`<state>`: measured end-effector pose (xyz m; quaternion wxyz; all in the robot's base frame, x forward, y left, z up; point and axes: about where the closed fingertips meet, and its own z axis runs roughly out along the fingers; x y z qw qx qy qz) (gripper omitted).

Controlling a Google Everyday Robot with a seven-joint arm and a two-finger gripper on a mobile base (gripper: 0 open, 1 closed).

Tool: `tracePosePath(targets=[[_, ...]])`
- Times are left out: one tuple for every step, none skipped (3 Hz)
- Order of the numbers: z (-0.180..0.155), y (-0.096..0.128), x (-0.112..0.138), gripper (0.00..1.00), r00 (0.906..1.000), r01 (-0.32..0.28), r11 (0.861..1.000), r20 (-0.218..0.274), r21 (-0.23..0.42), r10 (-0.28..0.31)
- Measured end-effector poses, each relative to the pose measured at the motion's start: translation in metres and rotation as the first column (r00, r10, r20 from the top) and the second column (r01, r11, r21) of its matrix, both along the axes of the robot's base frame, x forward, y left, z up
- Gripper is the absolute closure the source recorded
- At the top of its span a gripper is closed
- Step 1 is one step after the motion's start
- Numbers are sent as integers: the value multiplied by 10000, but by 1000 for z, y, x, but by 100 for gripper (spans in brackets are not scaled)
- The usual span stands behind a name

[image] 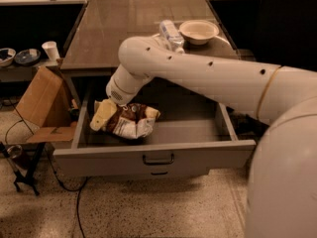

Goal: Pick brown chip bag from top drawer and place on counter

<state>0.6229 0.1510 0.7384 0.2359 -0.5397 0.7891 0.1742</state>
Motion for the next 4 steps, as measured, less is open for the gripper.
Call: tracePosePath(targets=[[-34, 10, 2, 0, 9988, -145, 9998, -462, -128, 139], [-64, 18, 8, 0, 9956, -252, 9991, -917, -351, 218], [-91, 15, 12, 19, 9875, -100, 9991, -1578, -412, 34], [-101, 7, 15, 50, 9802, 208, 9987, -1956, -470, -296]])
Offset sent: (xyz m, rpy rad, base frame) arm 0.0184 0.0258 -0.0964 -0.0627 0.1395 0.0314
